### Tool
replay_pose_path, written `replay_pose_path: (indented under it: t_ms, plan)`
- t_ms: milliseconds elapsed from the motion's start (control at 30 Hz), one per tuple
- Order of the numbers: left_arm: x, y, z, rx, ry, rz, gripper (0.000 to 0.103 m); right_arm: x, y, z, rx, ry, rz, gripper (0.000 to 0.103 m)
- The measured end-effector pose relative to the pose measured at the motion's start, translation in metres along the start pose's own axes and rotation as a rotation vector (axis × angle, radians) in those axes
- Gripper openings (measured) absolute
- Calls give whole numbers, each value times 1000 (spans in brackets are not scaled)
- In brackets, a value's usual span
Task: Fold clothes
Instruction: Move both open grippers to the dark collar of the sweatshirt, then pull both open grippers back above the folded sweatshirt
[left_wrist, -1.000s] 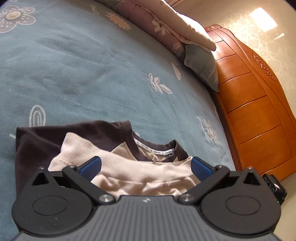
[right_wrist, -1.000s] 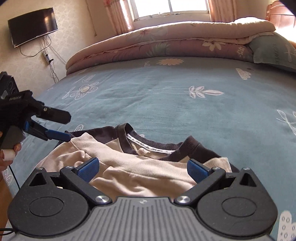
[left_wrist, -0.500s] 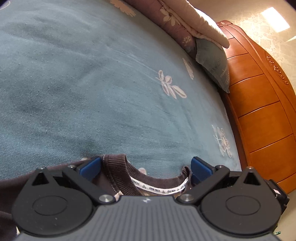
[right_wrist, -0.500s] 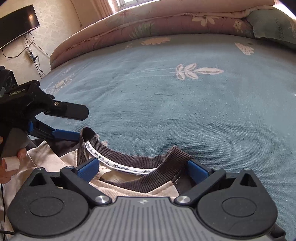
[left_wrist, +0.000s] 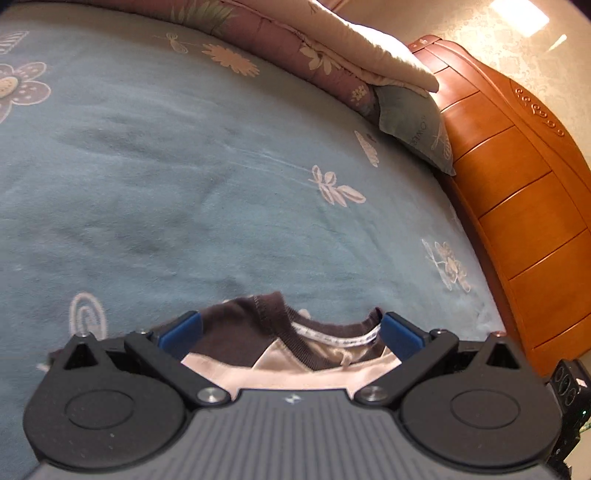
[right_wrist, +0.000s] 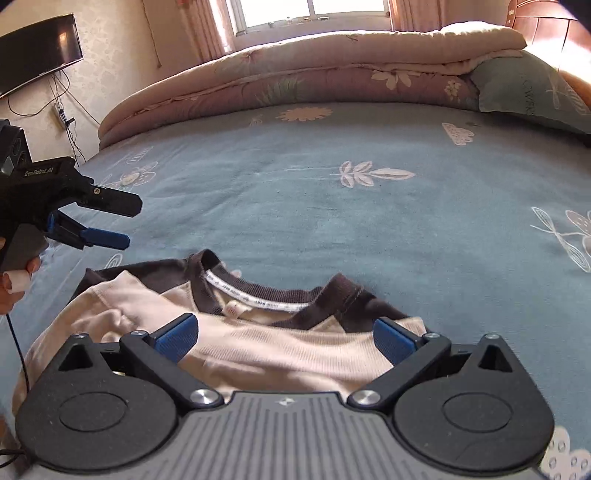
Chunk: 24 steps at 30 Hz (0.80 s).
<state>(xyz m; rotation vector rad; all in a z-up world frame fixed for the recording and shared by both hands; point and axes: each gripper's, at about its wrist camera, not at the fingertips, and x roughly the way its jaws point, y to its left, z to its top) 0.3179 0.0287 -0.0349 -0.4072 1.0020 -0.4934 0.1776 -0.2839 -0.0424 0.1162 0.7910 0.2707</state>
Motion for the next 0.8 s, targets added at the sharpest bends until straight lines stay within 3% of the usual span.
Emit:
replay_pose_path:
  t_ms: [167,333,433,533,700,800]
  plan:
    - [-37,9,-36,4,11,43,102,-42,10,-46,37,5,-31,103]
    - [-34,-3,-92,29,26,-1,102,-46,20,-86,75,51,-77,103]
    - [-24,7,-116,21,3,60,102,-42,23,-93,92,64,-94,103]
    - [-38,6,-121,16,-30,73,102,-46,25,-91,116,73,-109,103]
    - [-65,0,-110,93,-102,36,102,-63,29,-92,127,32,-75,103]
    - [-60,24,-88,18,-100,11,102,-63,34,-95,129,46,-78,103]
